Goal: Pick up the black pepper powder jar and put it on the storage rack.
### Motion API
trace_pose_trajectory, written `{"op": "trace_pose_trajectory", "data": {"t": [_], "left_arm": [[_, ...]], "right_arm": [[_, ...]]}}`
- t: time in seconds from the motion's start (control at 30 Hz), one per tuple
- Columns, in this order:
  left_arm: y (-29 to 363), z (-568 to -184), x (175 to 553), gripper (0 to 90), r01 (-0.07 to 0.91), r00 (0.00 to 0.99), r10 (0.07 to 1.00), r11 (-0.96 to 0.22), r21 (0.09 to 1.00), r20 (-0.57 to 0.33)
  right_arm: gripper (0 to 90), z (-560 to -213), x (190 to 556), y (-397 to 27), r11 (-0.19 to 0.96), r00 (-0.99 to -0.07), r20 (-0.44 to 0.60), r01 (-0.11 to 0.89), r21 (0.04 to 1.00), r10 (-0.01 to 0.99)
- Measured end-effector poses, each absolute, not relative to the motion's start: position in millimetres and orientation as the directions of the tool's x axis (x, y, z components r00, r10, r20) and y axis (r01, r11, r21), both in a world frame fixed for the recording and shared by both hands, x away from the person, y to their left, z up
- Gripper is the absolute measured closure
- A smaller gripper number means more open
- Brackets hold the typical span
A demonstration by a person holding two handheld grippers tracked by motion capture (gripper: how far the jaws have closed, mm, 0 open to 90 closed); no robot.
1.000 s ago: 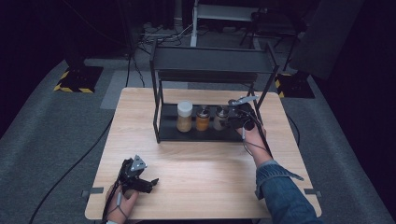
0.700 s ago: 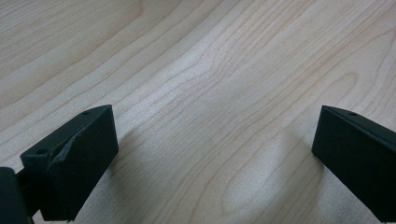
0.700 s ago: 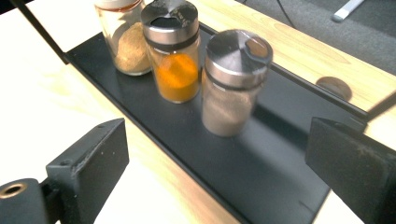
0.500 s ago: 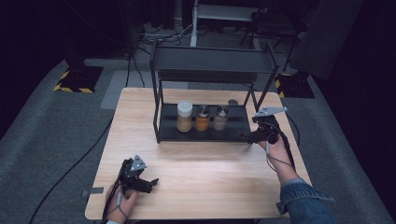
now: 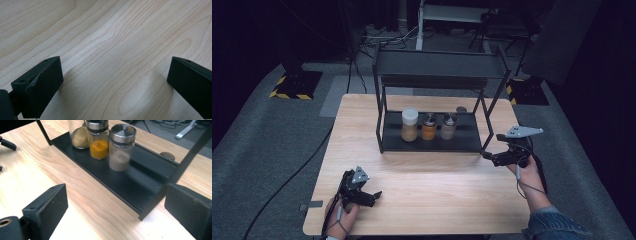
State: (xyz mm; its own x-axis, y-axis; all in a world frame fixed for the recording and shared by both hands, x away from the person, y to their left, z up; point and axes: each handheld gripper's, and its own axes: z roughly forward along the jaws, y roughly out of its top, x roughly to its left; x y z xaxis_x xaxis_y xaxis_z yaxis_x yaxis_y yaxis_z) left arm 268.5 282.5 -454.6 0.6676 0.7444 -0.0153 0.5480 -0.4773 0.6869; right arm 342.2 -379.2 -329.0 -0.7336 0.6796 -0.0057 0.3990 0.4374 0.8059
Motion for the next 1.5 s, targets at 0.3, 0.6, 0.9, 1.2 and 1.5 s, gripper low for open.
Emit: {"op": "trace_pose_trajectory", "data": {"t": [0.3, 0.6, 0.9, 1.2, 1.5], "left_arm": [[282.6, -454.7, 268.4, 0.0, 0.548, 0.668, 0.744, -0.477, 0.687, -0.016], [282.6, -454.7, 268.3, 0.0, 0.548, 0.668, 0.744, -0.476, 0.687, -0.016], [282.6, -454.7, 268.2, 0.0, 0.548, 0.668, 0.744, -0.476, 0.687, -0.016], [282.6, -454.7, 268.1, 0.0, 0.548, 0.668, 0.744, -0.477, 0.687, -0.016], [282.6, -454.9, 268.0, 0.0, 0.548, 0.667, 0.745, -0.476, 0.688, -0.017]], "right_arm": [[4.5, -345.1, 324.4, -392.7, 0.442, -0.73, -0.018, 0.394, 0.806, 0.683], [3.1, -367.7, 314.0, -404.4, 0.435, -0.719, -0.008, 0.412, 0.801, 0.695], [2.6, -396.7, 305.1, -417.2, 0.407, -0.704, 0.008, 0.419, 0.812, 0.71], [2.6, -423.7, 301.2, -421.2, 0.429, -0.701, -0.003, 0.433, 0.793, 0.713], [2.6, -439.0, 299.6, -423.7, 0.446, -0.691, -0.003, 0.463, 0.766, 0.723]]}}
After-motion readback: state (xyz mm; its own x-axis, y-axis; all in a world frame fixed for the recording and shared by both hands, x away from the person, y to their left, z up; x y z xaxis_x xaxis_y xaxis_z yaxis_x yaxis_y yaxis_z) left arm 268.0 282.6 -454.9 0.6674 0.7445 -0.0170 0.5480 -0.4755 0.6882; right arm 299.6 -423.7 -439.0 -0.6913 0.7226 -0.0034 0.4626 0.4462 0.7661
